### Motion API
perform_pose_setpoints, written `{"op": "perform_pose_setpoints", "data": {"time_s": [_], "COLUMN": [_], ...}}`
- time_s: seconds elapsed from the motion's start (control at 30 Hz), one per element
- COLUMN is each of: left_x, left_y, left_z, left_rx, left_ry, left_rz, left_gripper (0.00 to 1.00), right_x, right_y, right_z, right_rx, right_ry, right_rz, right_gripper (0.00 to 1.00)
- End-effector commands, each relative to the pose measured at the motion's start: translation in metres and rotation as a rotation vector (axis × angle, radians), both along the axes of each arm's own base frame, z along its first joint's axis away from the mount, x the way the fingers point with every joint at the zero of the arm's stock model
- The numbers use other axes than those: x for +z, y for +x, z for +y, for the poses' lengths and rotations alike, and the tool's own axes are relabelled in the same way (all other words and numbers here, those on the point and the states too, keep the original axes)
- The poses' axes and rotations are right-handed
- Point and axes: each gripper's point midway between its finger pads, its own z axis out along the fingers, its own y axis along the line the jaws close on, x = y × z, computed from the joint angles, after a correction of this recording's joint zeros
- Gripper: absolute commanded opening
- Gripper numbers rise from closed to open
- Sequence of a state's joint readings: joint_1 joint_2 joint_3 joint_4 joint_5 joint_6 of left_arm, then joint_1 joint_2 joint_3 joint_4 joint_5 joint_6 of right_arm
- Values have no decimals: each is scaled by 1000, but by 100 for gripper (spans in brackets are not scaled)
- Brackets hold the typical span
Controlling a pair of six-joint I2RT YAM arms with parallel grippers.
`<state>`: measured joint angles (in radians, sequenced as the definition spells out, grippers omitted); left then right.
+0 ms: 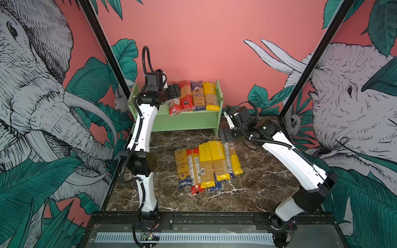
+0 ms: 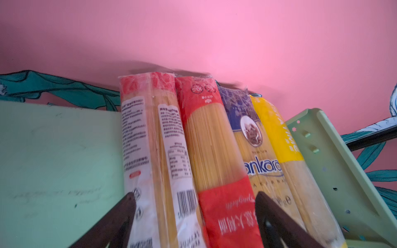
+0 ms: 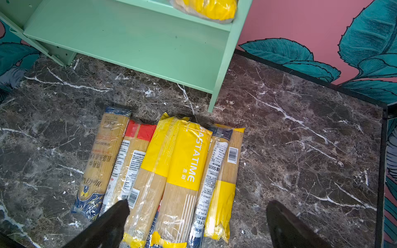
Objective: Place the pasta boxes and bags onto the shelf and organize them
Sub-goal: 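Withdraw the left gripper from the shelf down to the Moli Pasta pack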
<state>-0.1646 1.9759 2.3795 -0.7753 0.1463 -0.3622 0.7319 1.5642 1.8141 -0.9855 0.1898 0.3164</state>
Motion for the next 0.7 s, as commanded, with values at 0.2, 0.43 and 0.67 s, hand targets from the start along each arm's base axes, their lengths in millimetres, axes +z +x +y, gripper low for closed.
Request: {"op": "perform_pose_setpoints", "data": {"time_s": [0.2,0.43,0.67], "left_x": [26,-44,-139], "left_y": [-115,-199,-267], "left_z": [-15,-17,-23], "left_rx": [8,26,37], "left_ry": [57,66,79], "left_rz": [-52,74,240], "left_gripper": [87,87,87], "right_x": [6,-12,-44], "right_y": [-26,-53,-76], "right_z": [-18,-25,-11], "right_rx": [-21,7,71], "right_ry": [85,111,101], "right_rz": [-27,1,50], "right_gripper": [99,99,99]}}
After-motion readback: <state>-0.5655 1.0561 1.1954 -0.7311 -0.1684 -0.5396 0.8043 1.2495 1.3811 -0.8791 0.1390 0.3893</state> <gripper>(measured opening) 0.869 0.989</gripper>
